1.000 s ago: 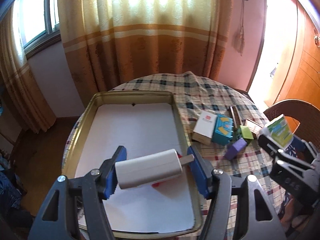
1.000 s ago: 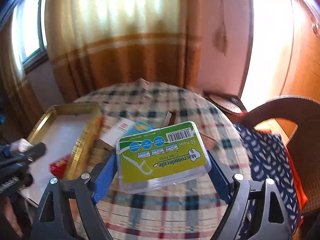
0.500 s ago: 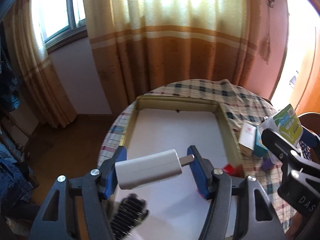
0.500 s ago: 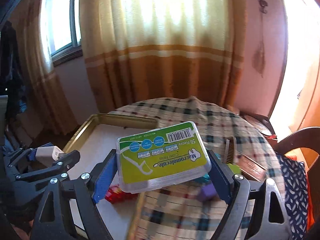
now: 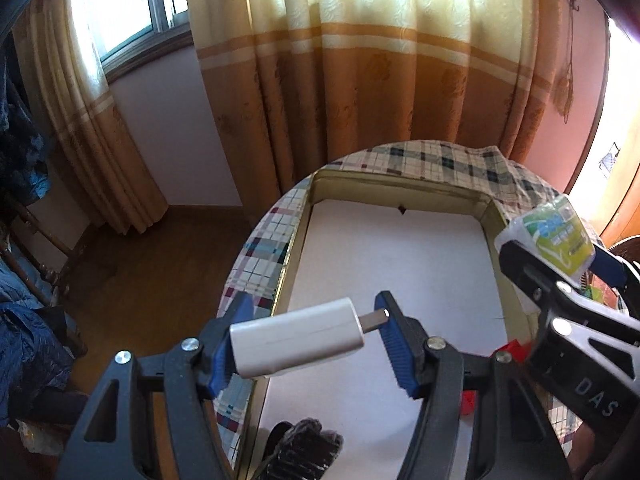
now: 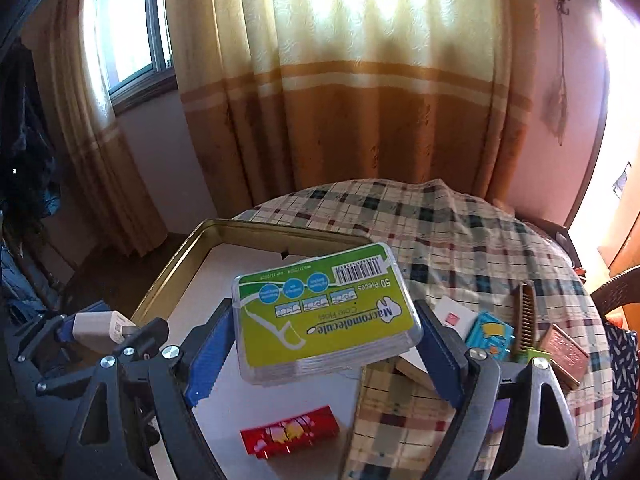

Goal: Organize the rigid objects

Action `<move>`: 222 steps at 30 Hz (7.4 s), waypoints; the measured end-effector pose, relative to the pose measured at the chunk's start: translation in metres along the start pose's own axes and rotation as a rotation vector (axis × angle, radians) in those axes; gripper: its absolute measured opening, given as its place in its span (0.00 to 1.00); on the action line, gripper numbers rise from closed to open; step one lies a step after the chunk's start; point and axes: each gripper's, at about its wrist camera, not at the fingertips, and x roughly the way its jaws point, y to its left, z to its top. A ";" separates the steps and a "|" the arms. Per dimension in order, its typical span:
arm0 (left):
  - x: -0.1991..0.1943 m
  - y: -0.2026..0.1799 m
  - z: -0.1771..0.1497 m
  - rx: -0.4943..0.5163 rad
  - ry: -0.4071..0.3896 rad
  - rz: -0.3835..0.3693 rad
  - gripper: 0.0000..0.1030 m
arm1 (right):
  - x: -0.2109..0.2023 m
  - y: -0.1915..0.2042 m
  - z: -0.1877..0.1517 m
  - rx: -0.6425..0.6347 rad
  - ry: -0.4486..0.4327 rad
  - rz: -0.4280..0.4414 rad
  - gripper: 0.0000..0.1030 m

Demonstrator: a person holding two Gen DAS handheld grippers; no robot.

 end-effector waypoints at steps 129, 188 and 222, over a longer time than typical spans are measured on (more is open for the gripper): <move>-0.059 -0.210 -0.048 0.252 -0.039 -0.220 0.99 | -0.137 -0.219 -0.102 0.272 -0.166 -0.277 0.93; -0.047 -0.199 -0.026 0.151 -0.008 -0.320 0.38 | -0.071 -0.222 -0.091 0.330 -0.018 -0.073 0.77; -0.044 -0.169 -0.018 0.154 0.002 -0.287 0.38 | 0.008 -0.199 -0.068 0.350 0.147 -0.143 0.33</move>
